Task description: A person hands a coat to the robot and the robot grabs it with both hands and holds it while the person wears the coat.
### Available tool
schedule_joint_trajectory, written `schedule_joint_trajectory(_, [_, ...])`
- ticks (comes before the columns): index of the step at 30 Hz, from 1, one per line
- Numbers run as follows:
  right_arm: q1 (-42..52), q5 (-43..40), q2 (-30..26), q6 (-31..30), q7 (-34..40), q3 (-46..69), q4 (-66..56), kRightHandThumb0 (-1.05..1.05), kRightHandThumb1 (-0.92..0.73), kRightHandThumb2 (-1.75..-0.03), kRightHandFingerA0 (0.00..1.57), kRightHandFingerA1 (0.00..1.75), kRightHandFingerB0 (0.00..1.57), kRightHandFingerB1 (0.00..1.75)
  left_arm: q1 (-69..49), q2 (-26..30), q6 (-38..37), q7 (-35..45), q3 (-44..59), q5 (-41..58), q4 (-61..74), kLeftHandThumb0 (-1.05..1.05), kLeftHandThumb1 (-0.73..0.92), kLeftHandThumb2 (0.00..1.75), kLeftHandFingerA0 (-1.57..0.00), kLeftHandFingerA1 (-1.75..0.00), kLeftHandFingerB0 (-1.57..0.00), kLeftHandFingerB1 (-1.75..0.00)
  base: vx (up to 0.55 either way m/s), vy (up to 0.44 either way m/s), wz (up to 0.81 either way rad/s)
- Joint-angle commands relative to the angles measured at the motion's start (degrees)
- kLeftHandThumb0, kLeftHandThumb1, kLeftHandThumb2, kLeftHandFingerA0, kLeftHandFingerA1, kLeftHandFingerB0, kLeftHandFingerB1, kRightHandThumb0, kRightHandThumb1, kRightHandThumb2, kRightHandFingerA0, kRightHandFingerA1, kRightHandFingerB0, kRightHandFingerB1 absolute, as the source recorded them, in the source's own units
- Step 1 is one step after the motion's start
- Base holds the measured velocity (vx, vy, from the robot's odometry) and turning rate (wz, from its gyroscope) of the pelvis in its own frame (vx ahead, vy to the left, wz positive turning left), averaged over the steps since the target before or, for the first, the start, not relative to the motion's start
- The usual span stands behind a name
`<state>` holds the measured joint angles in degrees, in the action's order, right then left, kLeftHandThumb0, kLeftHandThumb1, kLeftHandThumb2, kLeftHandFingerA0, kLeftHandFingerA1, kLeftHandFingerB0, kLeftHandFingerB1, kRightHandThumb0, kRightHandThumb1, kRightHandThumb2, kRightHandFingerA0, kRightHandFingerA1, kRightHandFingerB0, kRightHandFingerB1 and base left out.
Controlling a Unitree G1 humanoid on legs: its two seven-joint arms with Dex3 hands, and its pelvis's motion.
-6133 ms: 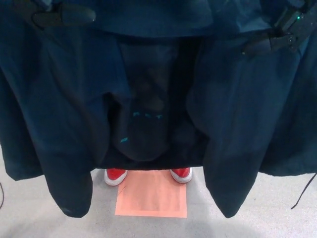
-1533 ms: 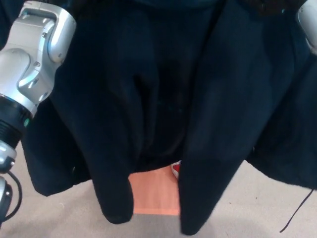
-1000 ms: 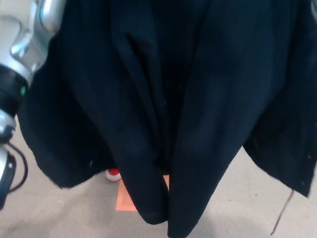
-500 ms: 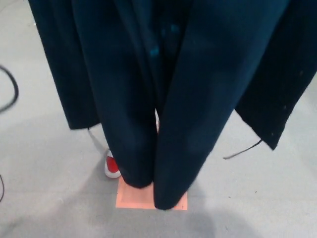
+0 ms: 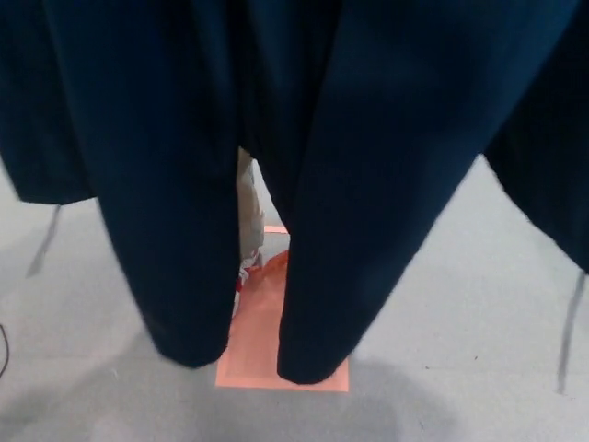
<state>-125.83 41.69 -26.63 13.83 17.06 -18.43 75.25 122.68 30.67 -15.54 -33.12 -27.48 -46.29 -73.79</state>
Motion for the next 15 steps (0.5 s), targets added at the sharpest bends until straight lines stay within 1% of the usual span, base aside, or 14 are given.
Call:
schedule_joint_trajectory(1, [-7.5, 2.3, -7.7, -5.5, 0.4, -1.7, 2.4, -0.45, -0.81, -0.70, 0.86, 1.75, 0.70, 1.54, 7.0, 7.2, -1.7, -1.0, -2.0, -3.2, -3.1, -0.47, 0.56, 0.91, -1.21, -1.43, -0.90, -1.21, 0.00, 0.000, 0.00])
schedule_joint_trajectory(2, [-7.8, 2.1, -8.1, -5.6, 0.1, -1.7, 2.6, -0.44, -0.81, -0.70, 0.86, 1.75, 0.72, 1.53, 7.7, 7.4, -1.3, -0.2, -2.5, -3.5, -3.3, -0.49, 0.59, 0.94, -1.23, -1.44, -0.92, -1.22, 0.00, 0.000, 0.00])
schedule_joint_trajectory(3, [-8.2, 2.0, -8.6, -5.4, 0.2, -2.0, 2.7, -0.45, -0.80, -0.70, 0.87, 1.73, 0.75, 1.51, 8.5, 7.7, -0.9, 0.7, -3.1, -3.8, -3.6, -0.49, 0.59, 0.94, -1.22, -1.44, -0.90, -1.21, 0.00, 0.000, 0.00])
schedule_joint_trajectory(4, [-8.3, 2.0, -8.7, -5.4, 0.3, -2.1, 2.7, -0.45, -0.80, -0.70, 0.87, 1.73, 0.75, 1.51, 8.8, 7.8, -0.8, 0.9, -3.4, -3.8, -3.8, -0.49, 0.59, 0.94, -1.22, -1.44, -0.90, -1.21, 0.00, 0.000, 0.00])
schedule_joint_trajectory(5, [-8.5, 1.9, -8.9, -5.7, 0.1, -2.2, 2.9, -0.45, -0.80, -0.69, 0.87, 1.75, 0.73, 1.51, 9.3, 8.1, -0.9, 1.5, -3.8, -4.0, -4.0, -0.40, 0.76, 0.62, -0.91, -1.75, -0.73, -1.55, 0.00, 0.000, 0.00])
schedule_joint_trajectory(6, [-8.9, 1.8, -9.1, -5.9, -0.9, -2.4, 2.9, -0.44, -0.81, -0.64, 0.88, 1.75, 0.63, 1.59, 10.1, 8.5, -0.3, 1.7, -4.3, -4.5, -4.2, -0.49, 0.53, 0.89, -1.22, -1.45, -0.90, -1.24, 0.00, 0.000, 0.00])
schedule_joint_trajectory(8, [-9.3, 2.1, -9.5, -5.9, -1.4, -2.9, 3.0, -0.45, -0.81, -0.64, 0.88, 1.75, 0.63, 1.59, 10.6, 8.4, -0.2, 1.9, -4.5, -4.4, -4.3, -0.50, 0.52, 0.88, -1.22, -1.45, -0.88, -1.23, 0.00, 0.000, 0.00])
schedule_joint_trajectory(9, [-9.5, 2.5, -9.6, -6.2, -1.3, -3.4, 3.0, -0.45, -0.81, -0.65, 0.88, 1.75, 0.64, 1.59, 10.9, 8.4, -0.1, 2.4, -4.6, -4.4, -4.4, -0.46, 0.68, 0.65, -0.88, -1.75, -0.79, -1.53, 0.00, 0.000, 0.00])
schedule_joint_trajectory(10, [-9.5, 2.6, -9.6, -6.3, -1.3, -3.6, 3.1, -0.45, -0.81, -0.65, 0.88, 1.75, 0.64, 1.59, 11.1, 8.4, 0.0, 2.6, -4.6, -4.4, -4.5, -0.46, 0.68, 0.65, -0.88, -1.75, -0.79, -1.53, 0.00, 0.000, 0.00])
schedule_joint_trajectory(11, [-9.8, 2.6, -9.6, -6.2, -1.2, -3.8, 3.1, -0.45, -0.82, -0.65, 0.86, 1.75, 0.65, 1.58, 11.6, 8.3, 0.5, 3.1, -4.9, -4.5, -4.5, -0.52, 0.52, 0.89, -1.23, -1.45, -0.87, -1.22, 0.00, 0.000, 0.00])
schedule_joint_trajectory(12, [-9.9, 2.8, -9.7, -6.2, -1.1, -4.1, 3.1, -0.44, -0.82, -0.65, 0.87, 1.75, 0.65, 1.59, 11.9, 8.4, 0.5, 3.0, -5.2, -4.8, -4.6, -0.50, 0.52, 0.89, -1.23, -1.44, -0.87, -1.21, 0.00, 0.000, 0.00])
schedule_joint_trajectory(14, [-10.3, 2.8, -9.9, -6.4, -1.0, -4.2, 3.1, -0.45, -0.82, -0.65, 0.88, 1.75, 0.68, 1.57, 12.5, 8.4, 0.6, 2.3, -5.9, -5.5, -4.6, -0.47, 0.51, 0.89, -1.24, -1.43, -0.89, -1.19, 0.00, 0.000, 0.00])
schedule_joint_trajectory(15, [-10.7, 3.0, -10.0, -6.3, -0.9, -4.4, 3.2, -0.44, -0.82, -0.65, 0.88, 1.75, 0.64, 1.58, 12.9, 8.4, 1.1, 2.7, -5.8, -5.4, -4.7, -0.48, 0.53, 0.89, -1.22, -1.44, -0.86, -1.20, 0.00, 0.000, 0.00])
